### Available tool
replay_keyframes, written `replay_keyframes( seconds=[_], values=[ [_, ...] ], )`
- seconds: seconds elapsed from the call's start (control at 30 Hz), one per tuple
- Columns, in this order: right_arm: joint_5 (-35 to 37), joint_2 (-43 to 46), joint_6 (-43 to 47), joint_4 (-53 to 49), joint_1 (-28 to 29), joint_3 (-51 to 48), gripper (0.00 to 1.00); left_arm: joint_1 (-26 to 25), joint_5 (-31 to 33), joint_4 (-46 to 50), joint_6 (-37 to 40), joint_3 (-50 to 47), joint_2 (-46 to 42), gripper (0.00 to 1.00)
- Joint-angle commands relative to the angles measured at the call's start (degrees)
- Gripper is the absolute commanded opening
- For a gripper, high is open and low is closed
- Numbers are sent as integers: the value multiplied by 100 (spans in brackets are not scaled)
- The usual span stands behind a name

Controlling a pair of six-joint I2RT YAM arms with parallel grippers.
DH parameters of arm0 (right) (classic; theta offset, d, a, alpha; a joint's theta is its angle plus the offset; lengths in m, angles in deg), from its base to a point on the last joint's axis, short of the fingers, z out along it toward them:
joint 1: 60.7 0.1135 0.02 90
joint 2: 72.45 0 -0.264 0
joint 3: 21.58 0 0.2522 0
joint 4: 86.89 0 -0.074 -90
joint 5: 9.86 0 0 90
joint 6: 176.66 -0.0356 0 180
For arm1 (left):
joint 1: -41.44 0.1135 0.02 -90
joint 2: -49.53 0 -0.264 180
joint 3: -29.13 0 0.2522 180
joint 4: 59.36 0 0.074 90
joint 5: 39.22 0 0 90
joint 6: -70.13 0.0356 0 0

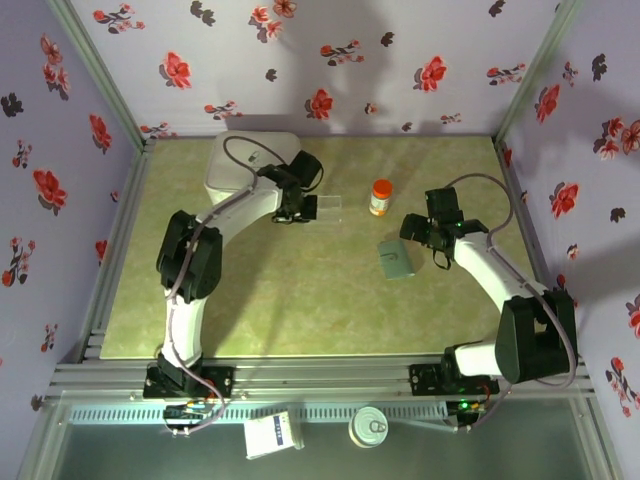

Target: Take the credit cards out of the card holder

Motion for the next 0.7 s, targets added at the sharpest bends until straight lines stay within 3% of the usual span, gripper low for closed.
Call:
replay_keyframes(
  seconds=[0.0, 0.3, 0.67],
  values=[
    [-5, -56, -106, -162, 51, 183, 89, -116, -74, 220, 119, 498, 363, 0],
    [-44, -121, -131, -228, 49, 236, 89, -188, 325, 612, -27, 1429, 1071, 0],
    [47, -160, -123, -367, 51, 315, 89, -197, 432, 630, -143, 1627, 1348, 2]
  ],
)
